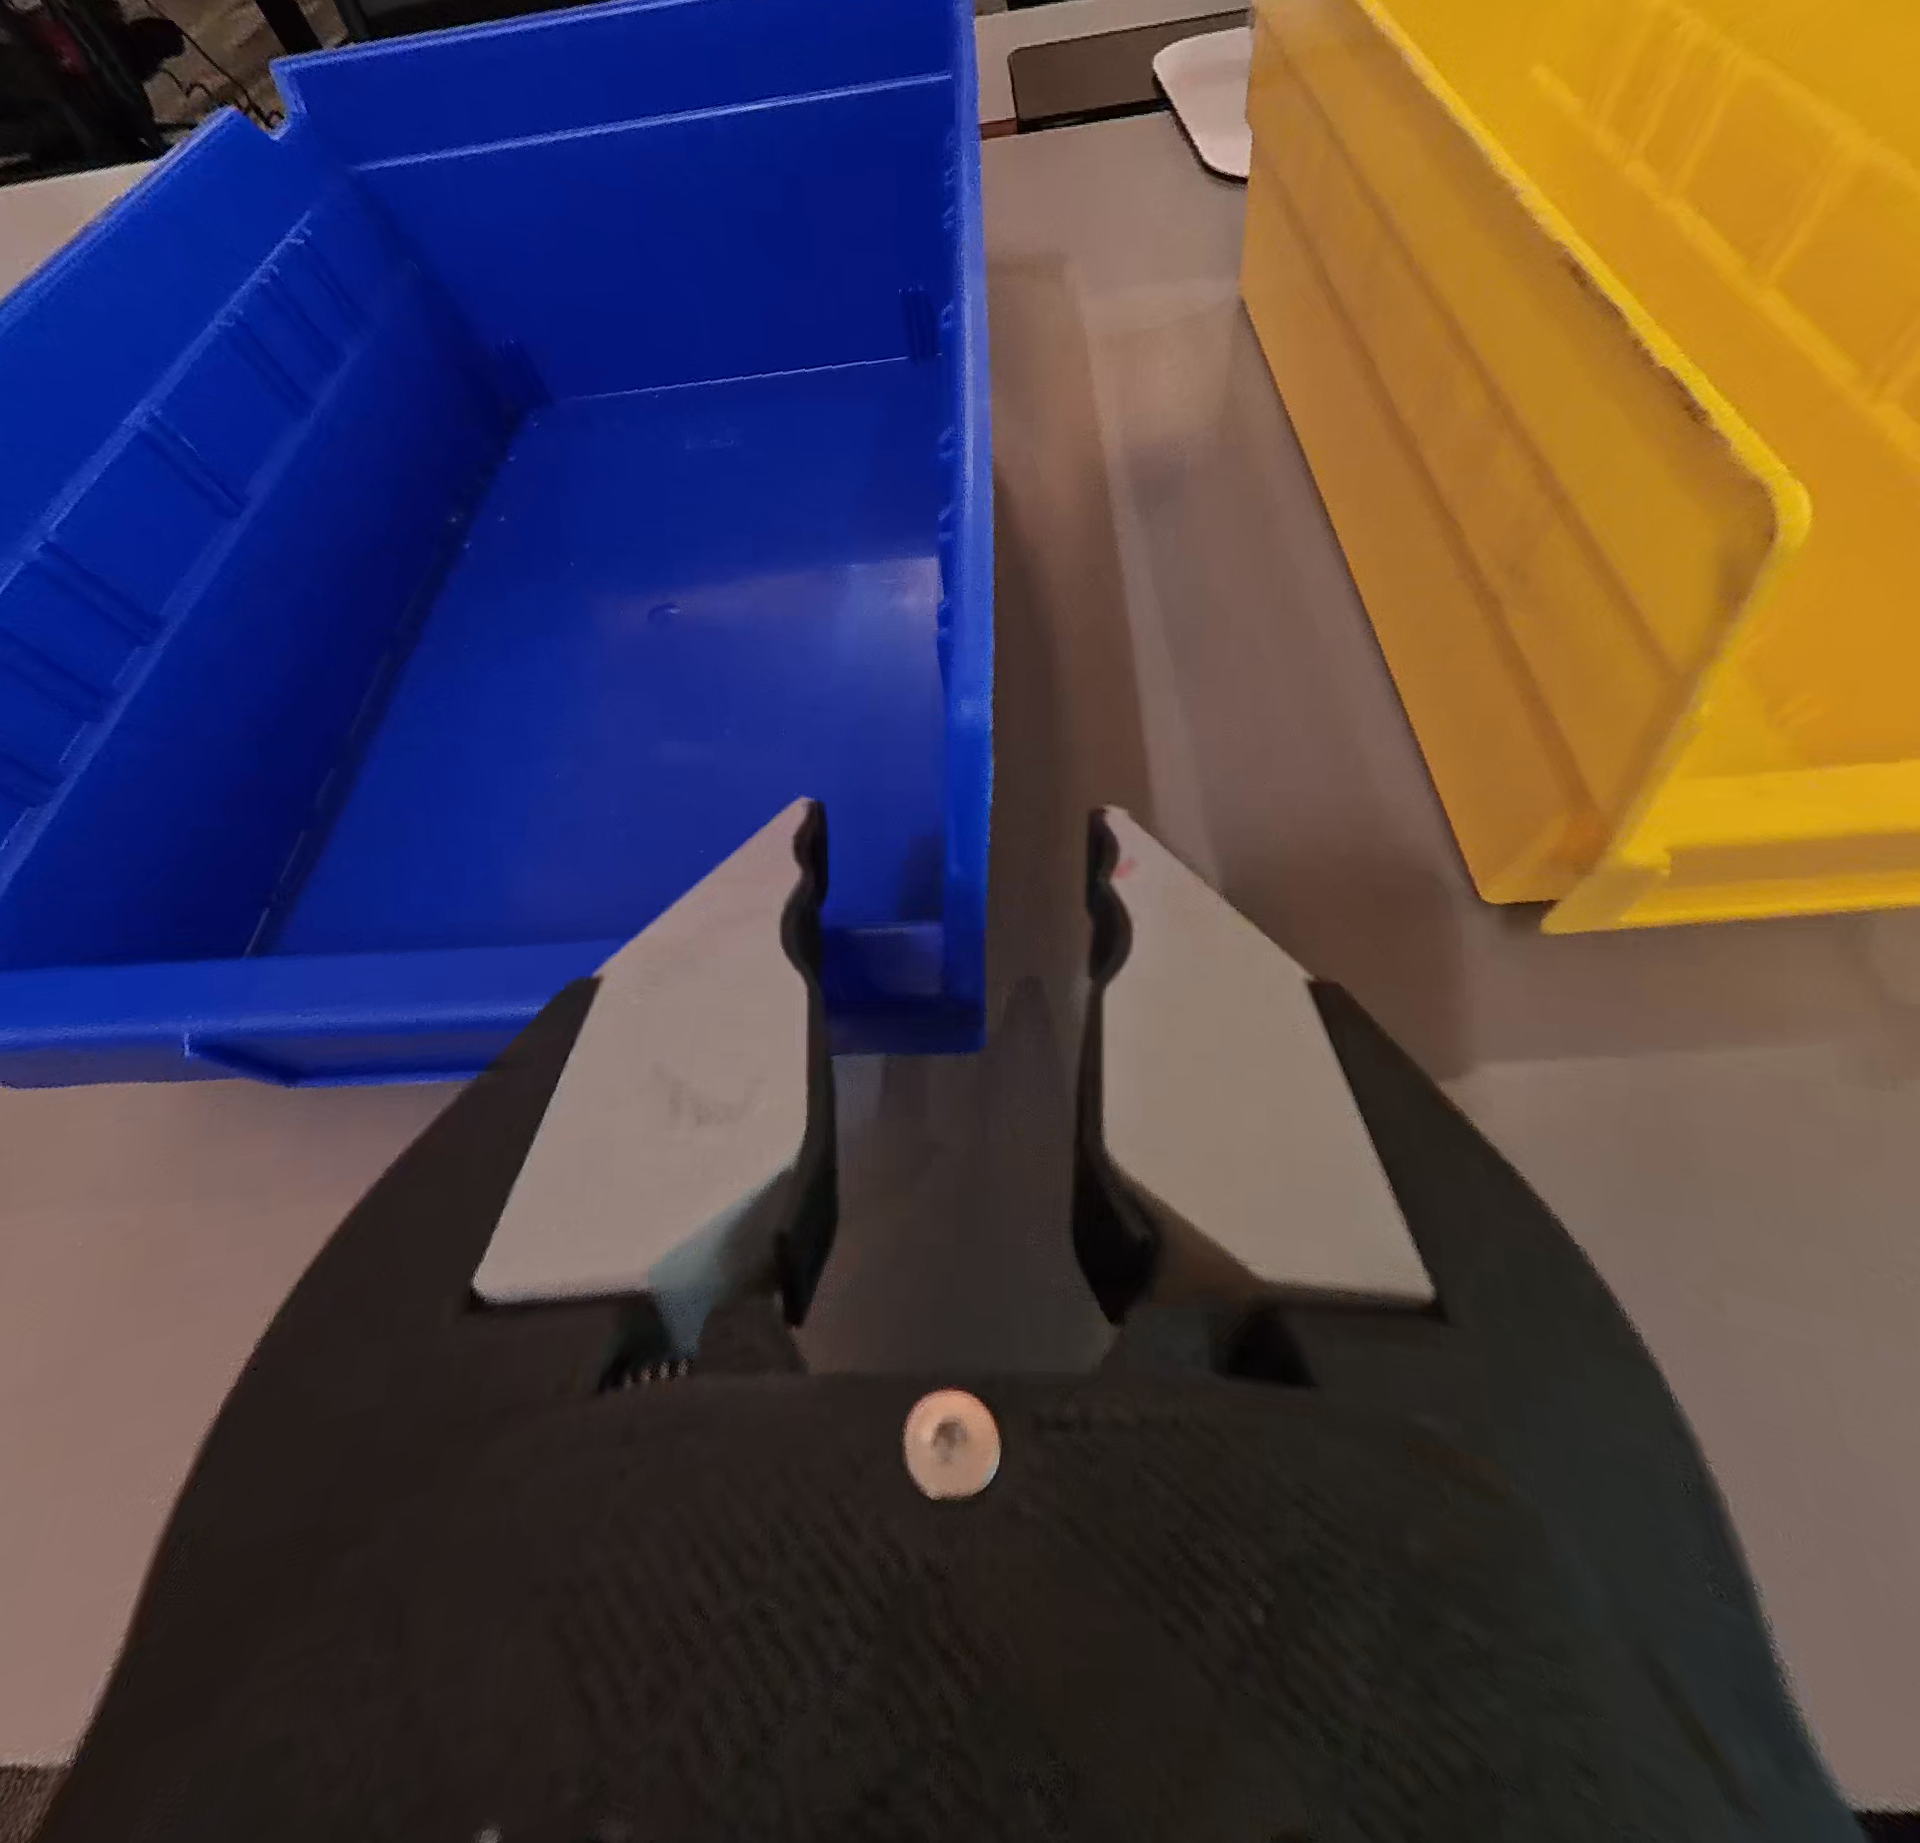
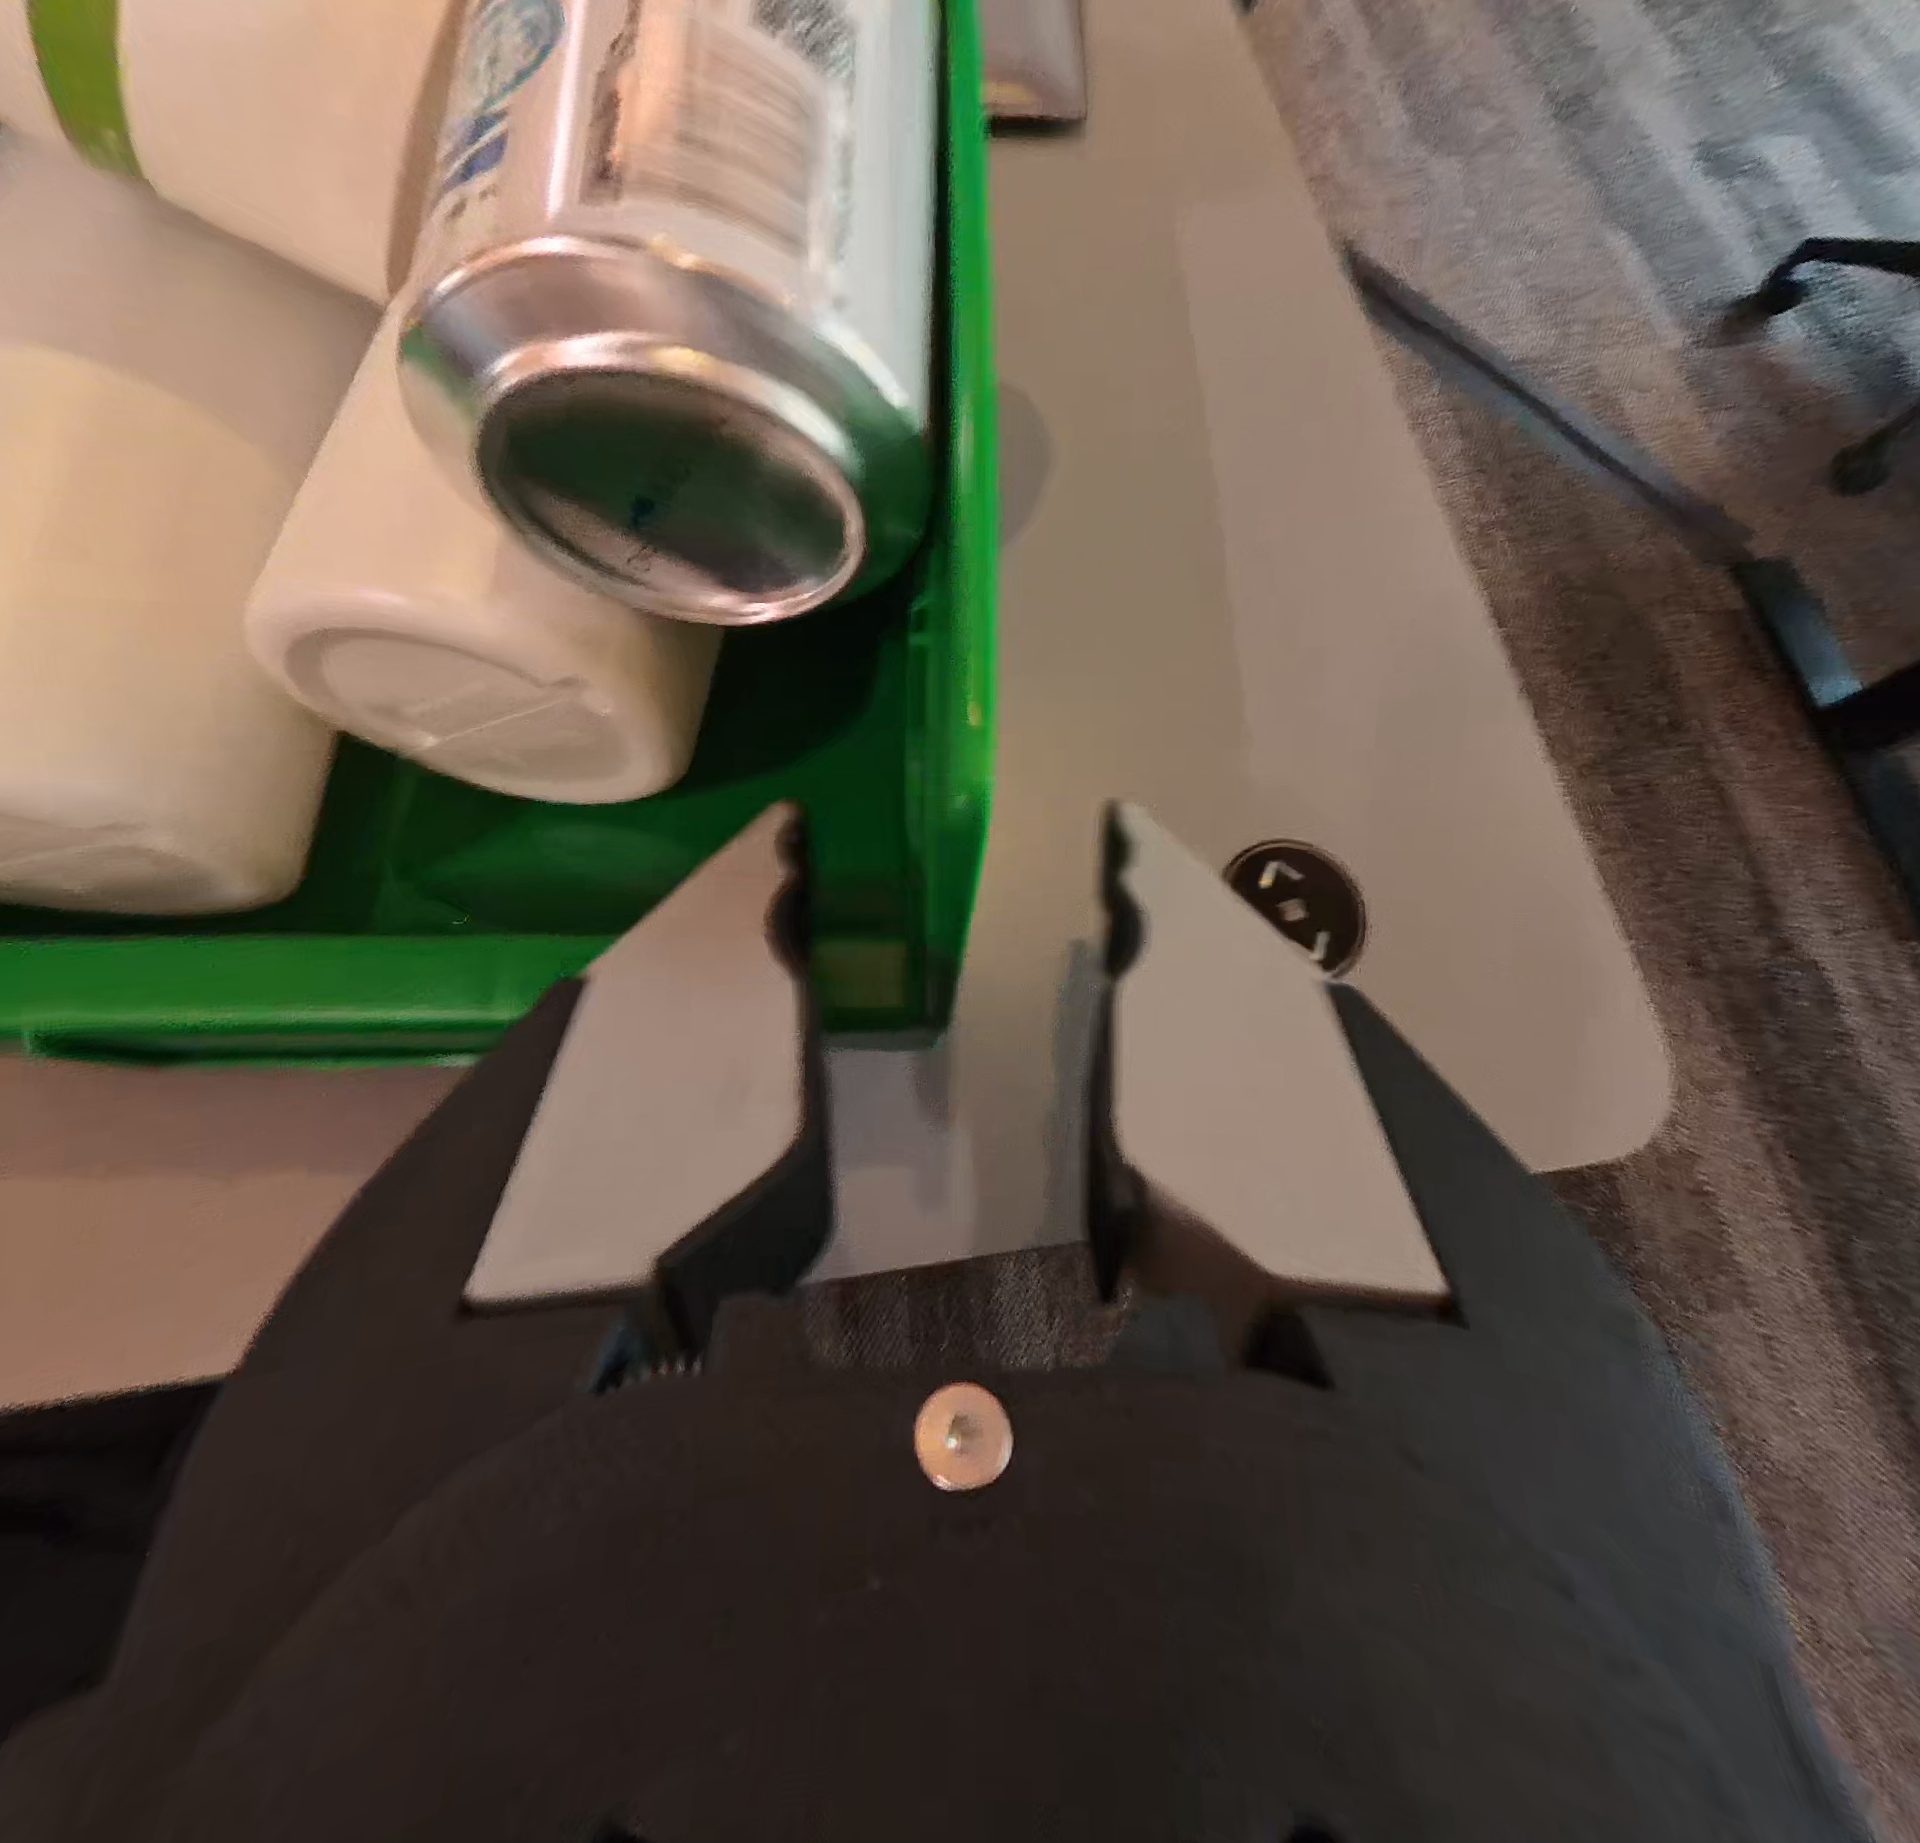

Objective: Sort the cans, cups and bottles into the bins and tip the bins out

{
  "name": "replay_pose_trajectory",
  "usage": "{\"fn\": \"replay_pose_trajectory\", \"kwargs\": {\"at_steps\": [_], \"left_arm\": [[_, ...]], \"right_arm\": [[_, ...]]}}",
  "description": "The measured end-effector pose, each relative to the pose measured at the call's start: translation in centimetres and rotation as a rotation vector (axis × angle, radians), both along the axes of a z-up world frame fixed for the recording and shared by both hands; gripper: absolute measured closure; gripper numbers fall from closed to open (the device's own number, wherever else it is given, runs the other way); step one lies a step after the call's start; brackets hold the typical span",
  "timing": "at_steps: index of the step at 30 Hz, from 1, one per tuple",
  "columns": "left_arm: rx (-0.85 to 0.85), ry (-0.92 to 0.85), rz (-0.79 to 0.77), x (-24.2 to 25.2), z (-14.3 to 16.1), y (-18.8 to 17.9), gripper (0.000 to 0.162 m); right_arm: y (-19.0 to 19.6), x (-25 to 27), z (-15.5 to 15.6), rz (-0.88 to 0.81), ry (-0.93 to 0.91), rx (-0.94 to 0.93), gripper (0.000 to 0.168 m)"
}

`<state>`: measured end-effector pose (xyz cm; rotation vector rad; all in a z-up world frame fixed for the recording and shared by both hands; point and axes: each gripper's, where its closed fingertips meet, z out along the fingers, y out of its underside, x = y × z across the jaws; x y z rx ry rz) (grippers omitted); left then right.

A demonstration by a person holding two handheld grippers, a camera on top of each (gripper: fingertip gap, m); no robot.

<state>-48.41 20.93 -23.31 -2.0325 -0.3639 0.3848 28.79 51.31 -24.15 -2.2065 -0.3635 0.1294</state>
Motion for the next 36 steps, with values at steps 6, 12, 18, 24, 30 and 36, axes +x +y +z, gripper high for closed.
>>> {"fn": "replay_pose_trajectory", "kwargs": {"at_steps": [6, 12, 18, 24, 30, 36], "left_arm": [[0.002, 0.001, 0.000, 0.0, 0.1, -0.1, 0.160], [-0.019, 0.032, -0.018, 0.4, 0.0, 0.7, 0.122], [-0.012, 0.087, -0.009, 0.4, 0.6, 1.4, 0.124], [-0.009, 0.074, -0.018, 0.2, 0.4, 1.0, 0.132], [0.009, 0.082, -0.009, -0.1, 0.7, 0.8, 0.158], [-0.011, 0.121, -0.006, -0.2, 0.9, 0.5, 0.160]], "right_arm": [[-0.3, -0.8, -0.1, 0.040, 0.066, -0.016, 0.165], [-0.3, -1.2, -0.3, 0.054, 0.116, -0.029, 0.137], [-0.2, -1.4, -0.3, 0.057, 0.133, -0.025, 0.123], [-0.2, -1.6, -0.1, 0.063, 0.102, -0.011, 0.136], [-0.1, -1.9, 0.0, 0.079, 0.098, -0.002, 0.142], [0.2, -1.1, 0.1, 0.072, 0.144, 0.027, 0.166]]}}
